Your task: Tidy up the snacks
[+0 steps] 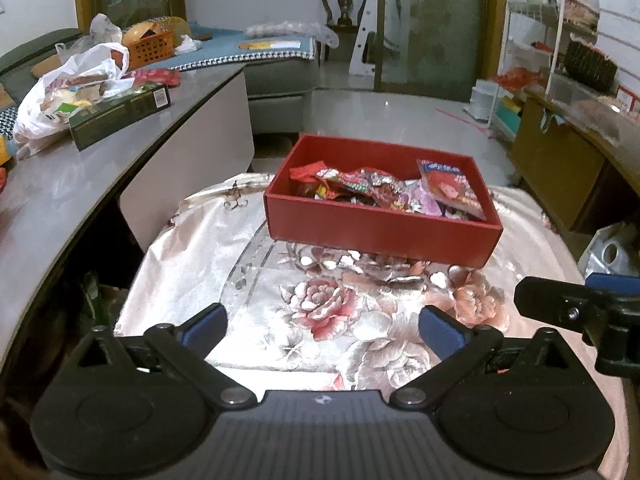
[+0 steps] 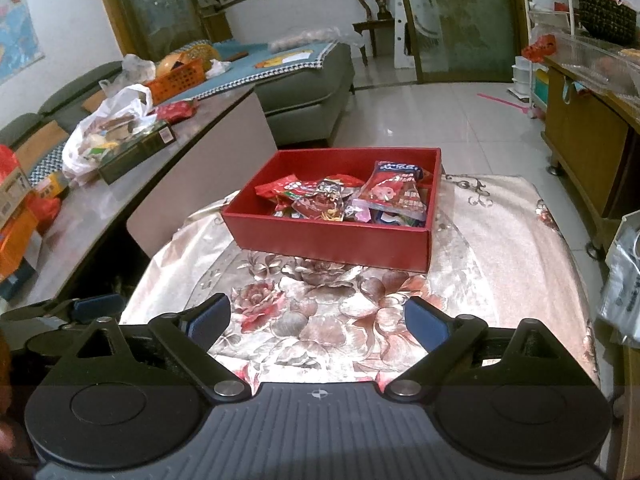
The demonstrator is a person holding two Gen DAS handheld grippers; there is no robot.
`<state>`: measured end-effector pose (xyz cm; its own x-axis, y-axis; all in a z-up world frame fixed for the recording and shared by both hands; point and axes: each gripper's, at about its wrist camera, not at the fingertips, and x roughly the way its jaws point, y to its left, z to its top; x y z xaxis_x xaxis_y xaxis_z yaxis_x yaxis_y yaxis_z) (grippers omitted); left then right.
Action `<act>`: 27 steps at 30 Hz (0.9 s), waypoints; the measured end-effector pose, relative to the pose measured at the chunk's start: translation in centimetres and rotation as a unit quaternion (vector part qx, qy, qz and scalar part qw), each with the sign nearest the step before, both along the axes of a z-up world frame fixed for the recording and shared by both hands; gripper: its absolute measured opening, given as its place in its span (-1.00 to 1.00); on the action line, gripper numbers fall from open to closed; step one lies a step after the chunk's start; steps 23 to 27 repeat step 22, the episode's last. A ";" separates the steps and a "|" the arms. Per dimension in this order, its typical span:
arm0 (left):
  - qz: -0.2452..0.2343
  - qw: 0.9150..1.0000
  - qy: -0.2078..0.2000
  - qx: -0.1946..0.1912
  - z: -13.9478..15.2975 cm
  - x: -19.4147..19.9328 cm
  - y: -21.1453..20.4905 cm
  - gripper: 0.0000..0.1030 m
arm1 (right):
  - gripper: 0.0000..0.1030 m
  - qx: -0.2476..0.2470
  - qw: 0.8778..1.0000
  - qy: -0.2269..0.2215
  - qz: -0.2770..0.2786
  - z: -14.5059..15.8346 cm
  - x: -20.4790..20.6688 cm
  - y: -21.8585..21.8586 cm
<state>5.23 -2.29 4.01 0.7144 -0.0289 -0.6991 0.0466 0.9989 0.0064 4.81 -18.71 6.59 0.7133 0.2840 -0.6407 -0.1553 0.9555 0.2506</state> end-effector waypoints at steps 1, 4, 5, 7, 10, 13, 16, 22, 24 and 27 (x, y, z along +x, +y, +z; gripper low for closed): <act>0.000 1.000 0.006 0.003 -0.1 0.1 -0.1 0.94 | 0.88 -0.001 1.000 0.000 0.001 -0.1 0.0 0.1; -0.002 1.000 0.022 -0.001 -0.2 0.4 -0.1 0.94 | 0.88 -0.003 1.000 0.001 0.004 -0.2 0.0 0.3; -0.002 1.000 0.021 -0.006 -0.2 0.4 0.0 0.94 | 0.89 -0.004 1.000 0.002 0.005 -0.2 0.1 0.4; -0.001 1.000 0.019 -0.009 -0.2 0.3 0.0 0.94 | 0.89 -0.004 1.000 0.003 0.006 -0.2 0.1 0.4; 0.000 1.000 0.019 -0.010 -0.2 0.4 0.1 0.94 | 0.89 -0.003 1.000 0.003 0.006 -0.2 0.1 0.4; 0.002 1.000 0.019 -0.009 -0.2 0.4 0.1 0.94 | 0.89 -0.004 1.000 0.004 0.005 -0.3 0.1 0.4; 0.002 1.000 0.016 -0.009 -0.2 0.4 0.1 0.94 | 0.90 -0.006 1.000 0.006 0.006 -0.3 0.2 0.3; 0.001 1.000 -0.003 0.003 0.0 0.1 -0.1 0.94 | 0.92 -0.003 1.000 0.006 0.005 -0.4 0.2 0.3; 0.001 1.000 -0.003 0.003 0.0 0.1 -0.1 0.94 | 0.92 -0.003 1.000 0.006 0.005 -0.4 0.2 0.3; 0.001 1.000 -0.003 0.003 0.0 0.1 -0.1 0.94 | 0.92 -0.003 1.000 0.006 0.005 -0.4 0.2 0.3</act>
